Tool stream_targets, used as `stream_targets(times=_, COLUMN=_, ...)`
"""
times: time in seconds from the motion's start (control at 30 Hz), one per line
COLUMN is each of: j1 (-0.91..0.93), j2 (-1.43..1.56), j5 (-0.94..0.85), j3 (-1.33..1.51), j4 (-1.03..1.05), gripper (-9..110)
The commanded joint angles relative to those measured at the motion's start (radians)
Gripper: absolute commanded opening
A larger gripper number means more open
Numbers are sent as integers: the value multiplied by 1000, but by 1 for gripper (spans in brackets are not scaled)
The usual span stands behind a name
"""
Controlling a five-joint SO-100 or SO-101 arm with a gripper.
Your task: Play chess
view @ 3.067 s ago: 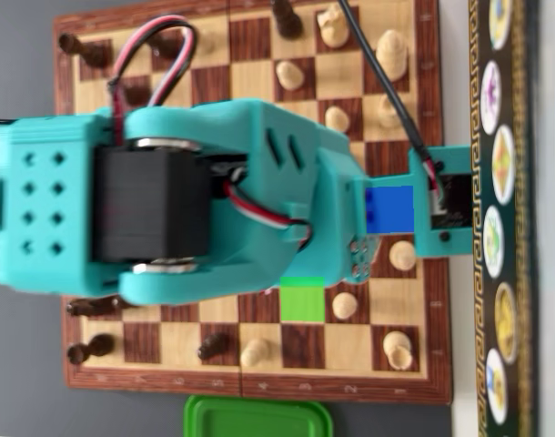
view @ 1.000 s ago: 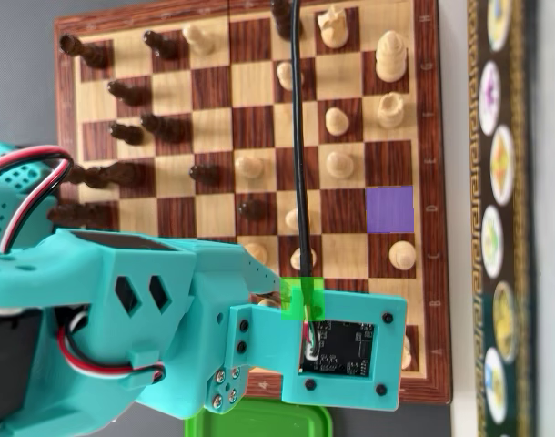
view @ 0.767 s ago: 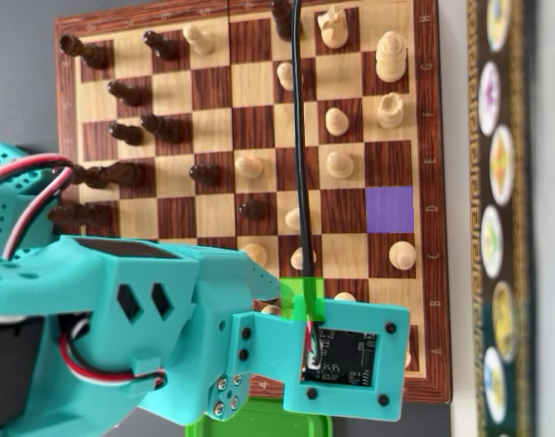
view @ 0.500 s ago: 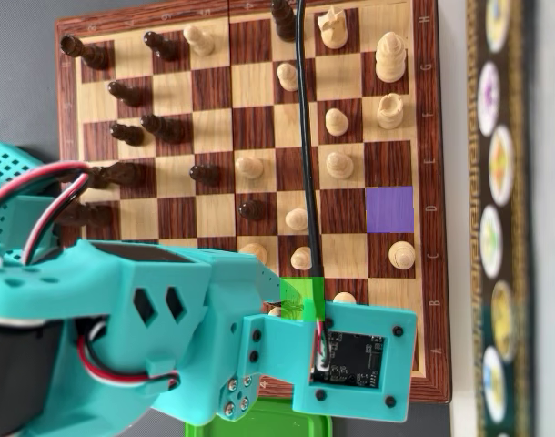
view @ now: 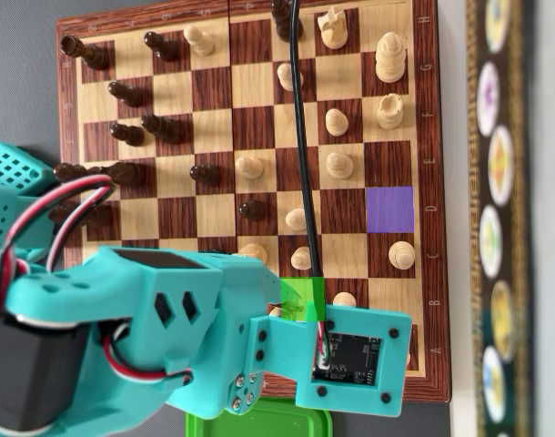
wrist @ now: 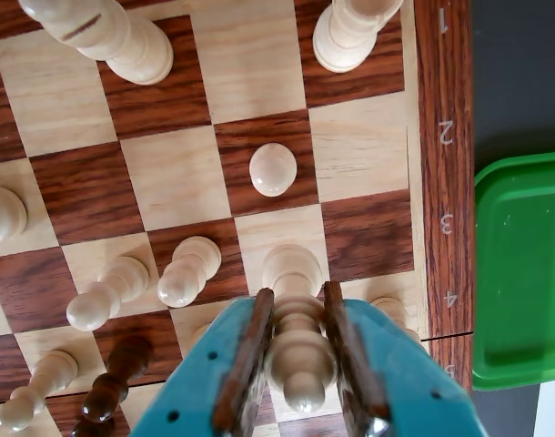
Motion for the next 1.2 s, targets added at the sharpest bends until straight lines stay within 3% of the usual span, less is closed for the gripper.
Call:
stream_targets(times=0.0, j1=2, j2=8, j5=-6, j3=0, j4=-20, gripper=6)
stream_targets(times=0.8, j1=-3, j2=-80, j5=-6, j3=-32, j4=-18, gripper=6)
stream_targets(times=1.17, j1=-3, j2=-80, j5=-48, j3=-71, j4=-9, gripper=13)
